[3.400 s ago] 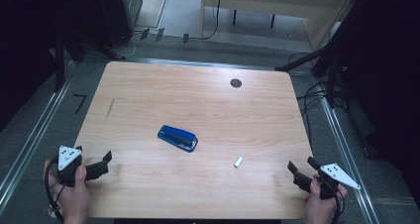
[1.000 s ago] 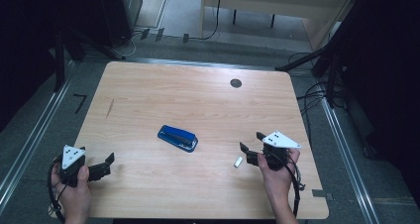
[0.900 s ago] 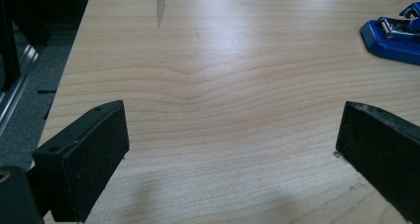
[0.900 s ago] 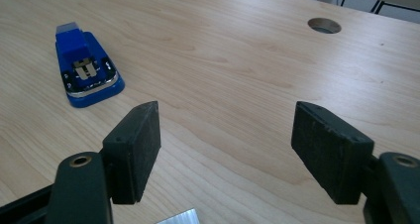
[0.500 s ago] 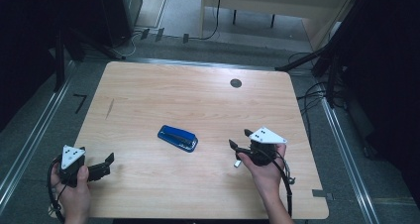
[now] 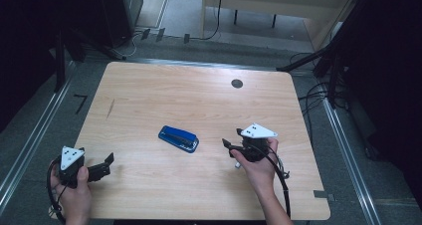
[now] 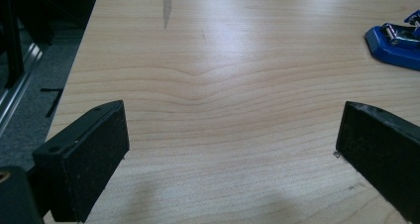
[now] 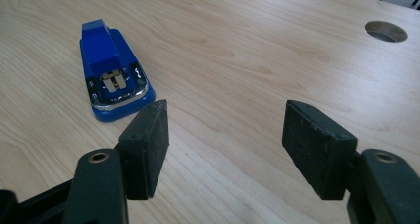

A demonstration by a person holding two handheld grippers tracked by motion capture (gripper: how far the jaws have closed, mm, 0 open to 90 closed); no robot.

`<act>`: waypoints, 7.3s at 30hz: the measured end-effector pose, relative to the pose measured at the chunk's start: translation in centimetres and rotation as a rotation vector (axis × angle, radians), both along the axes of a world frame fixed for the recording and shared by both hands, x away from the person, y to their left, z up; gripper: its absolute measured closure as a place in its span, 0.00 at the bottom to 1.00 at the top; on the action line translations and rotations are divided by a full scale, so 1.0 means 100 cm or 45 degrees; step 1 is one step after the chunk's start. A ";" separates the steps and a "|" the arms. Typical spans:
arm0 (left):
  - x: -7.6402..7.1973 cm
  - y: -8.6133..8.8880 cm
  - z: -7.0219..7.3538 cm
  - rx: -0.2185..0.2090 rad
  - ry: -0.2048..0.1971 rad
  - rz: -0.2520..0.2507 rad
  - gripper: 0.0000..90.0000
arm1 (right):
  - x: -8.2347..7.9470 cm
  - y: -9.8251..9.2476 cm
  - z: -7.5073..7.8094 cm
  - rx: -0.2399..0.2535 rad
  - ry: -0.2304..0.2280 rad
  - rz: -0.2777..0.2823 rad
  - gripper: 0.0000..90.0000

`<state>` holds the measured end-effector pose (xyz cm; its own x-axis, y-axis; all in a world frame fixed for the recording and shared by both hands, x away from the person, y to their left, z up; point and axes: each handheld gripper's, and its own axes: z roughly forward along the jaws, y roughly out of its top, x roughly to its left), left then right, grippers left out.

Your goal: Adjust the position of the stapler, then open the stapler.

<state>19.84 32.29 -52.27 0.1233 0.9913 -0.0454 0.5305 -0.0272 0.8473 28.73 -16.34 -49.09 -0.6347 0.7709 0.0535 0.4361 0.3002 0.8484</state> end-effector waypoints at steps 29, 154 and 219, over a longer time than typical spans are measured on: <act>0.000 -0.004 0.000 0.047 0.006 -0.019 0.01 | 0.030 0.057 -0.003 0.000 0.101 0.174 0.41; 0.006 -0.069 0.007 -0.048 0.034 -0.320 0.01 | -0.008 0.075 -0.022 -0.071 0.104 0.556 0.50; 0.025 -0.213 -0.010 0.013 0.128 -0.803 1.00 | -0.039 0.019 -0.045 0.037 0.178 0.344 1.00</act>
